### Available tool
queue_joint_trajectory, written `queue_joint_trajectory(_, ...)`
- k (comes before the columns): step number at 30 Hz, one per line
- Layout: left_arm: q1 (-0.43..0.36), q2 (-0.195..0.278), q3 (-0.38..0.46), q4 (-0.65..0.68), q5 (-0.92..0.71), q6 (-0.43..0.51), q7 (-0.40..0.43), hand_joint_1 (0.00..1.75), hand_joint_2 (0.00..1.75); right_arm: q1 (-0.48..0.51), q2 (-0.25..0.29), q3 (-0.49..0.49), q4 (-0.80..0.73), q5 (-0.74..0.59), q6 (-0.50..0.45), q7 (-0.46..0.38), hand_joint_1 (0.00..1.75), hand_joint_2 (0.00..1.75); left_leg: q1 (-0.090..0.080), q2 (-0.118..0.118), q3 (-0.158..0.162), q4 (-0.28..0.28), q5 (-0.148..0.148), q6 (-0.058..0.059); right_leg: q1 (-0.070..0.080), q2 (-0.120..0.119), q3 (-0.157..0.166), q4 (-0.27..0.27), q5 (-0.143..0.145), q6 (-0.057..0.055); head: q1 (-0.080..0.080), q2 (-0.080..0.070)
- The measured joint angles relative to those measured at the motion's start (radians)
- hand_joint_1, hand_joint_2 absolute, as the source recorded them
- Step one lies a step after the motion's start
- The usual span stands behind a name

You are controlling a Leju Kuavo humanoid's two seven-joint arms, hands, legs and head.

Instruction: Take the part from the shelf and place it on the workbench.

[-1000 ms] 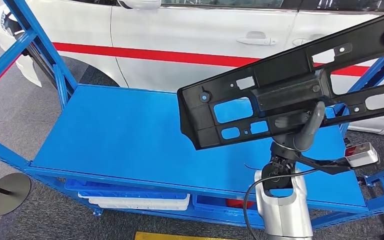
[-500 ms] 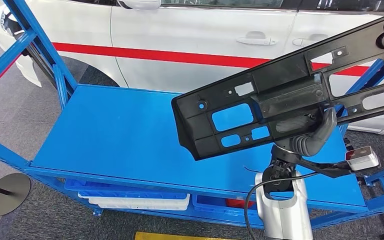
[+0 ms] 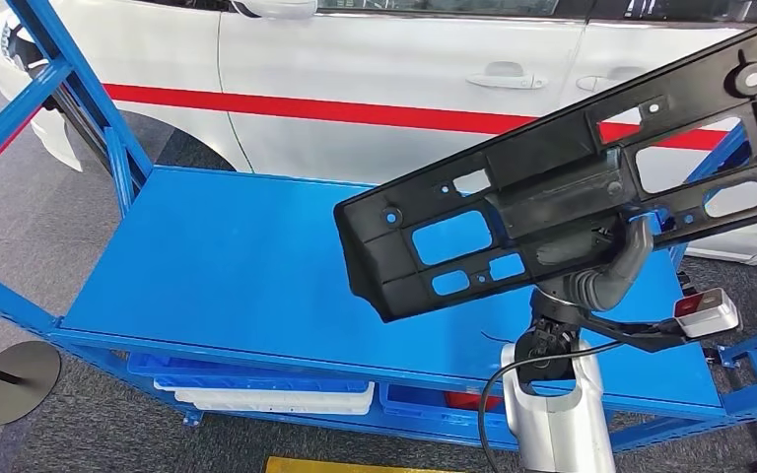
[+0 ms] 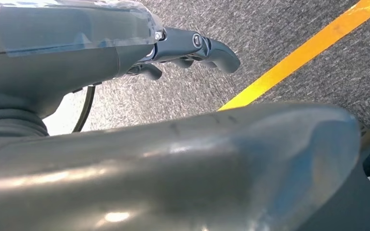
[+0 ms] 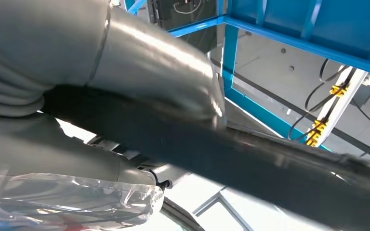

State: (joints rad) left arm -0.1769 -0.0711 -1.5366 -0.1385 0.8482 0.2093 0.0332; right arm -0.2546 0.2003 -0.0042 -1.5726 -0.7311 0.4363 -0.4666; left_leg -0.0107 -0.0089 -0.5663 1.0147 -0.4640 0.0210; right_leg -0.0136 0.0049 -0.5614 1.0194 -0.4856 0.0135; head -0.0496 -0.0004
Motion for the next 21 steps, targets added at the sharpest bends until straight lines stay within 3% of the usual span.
queue_joint_trajectory(21, 0.008, 0.0, -0.002, 0.0, 0.009, -0.008, 0.0, 0.0, 0.0, -0.023, 0.0, 0.006, 0.012, 0.03, -0.035, 0.0, 1.75, 1.75, 0.0, 0.0, 0.0, 0.0, 0.0, 0.0, 0.0, 0.0, 0.0, 0.0, 0.0, 0.0, 0.0, 0.0)
